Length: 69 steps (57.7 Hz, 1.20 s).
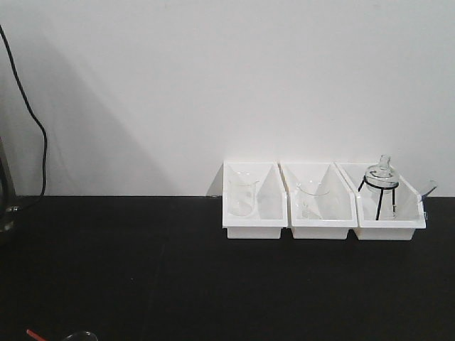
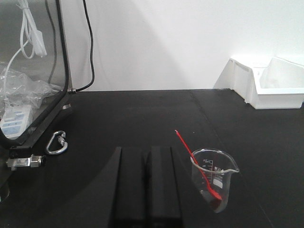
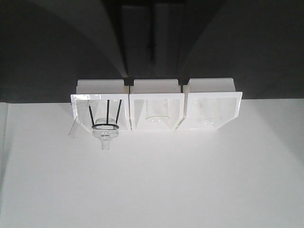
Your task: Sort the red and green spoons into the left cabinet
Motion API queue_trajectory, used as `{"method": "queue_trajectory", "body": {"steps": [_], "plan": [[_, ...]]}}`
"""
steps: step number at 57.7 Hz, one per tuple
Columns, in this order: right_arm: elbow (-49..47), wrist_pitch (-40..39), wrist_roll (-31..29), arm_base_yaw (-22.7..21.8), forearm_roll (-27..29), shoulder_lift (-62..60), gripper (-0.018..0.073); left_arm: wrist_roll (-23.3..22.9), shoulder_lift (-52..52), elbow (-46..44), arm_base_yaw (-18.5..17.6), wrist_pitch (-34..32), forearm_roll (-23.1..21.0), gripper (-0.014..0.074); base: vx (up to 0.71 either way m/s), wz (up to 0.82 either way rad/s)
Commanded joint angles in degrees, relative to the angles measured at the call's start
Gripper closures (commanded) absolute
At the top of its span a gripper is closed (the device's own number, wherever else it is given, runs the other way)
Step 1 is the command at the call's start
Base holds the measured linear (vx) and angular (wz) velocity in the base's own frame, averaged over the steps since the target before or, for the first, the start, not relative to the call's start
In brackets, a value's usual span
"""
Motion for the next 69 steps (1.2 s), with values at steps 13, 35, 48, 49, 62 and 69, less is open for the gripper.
{"method": "queue_trajectory", "body": {"steps": [13,35,48,49,62,69], "plan": [[0.31,-4.74,-0.11,-0.24,-0.30,-0.49,0.0564,-0.43,-1.07,0.90,-0.06,-4.60,-0.10,0.0597,0.00,0.00],[0.31,-4.74,-0.11,-0.24,-0.30,-0.49,0.0564,-0.43,-1.07,0.90,-0.06,-4.60,-0.10,0.0597,0.00,0.00],[0.31,-4.74,-0.11,-0.24,-0.30,-0.49,0.0564,-0.43,-1.07,0.90,-0.06,-4.60,-0.10,0.0597,0.00,0.00],[0.31,-4.74,-0.11,-0.24,-0.30,-0.49,0.0564,-0.43,-1.07,0.90,-0.06,-4.60,-0.10,0.0597,0.00,0.00],[0.24,-5.74,-0.11,-0.24,-0.30,-0.49,0.0564,-0.11,-1.07,0.90,-0.06,-10.02,0.04,0.0597,0.00,0.00],[0.14,-11.70,0.91,-0.24,0.10,-0.49,0.0564,-0.66,-1.07,0.25,-0.06,-18.02,-0.07,0.0597,0.00,0.00]]}}
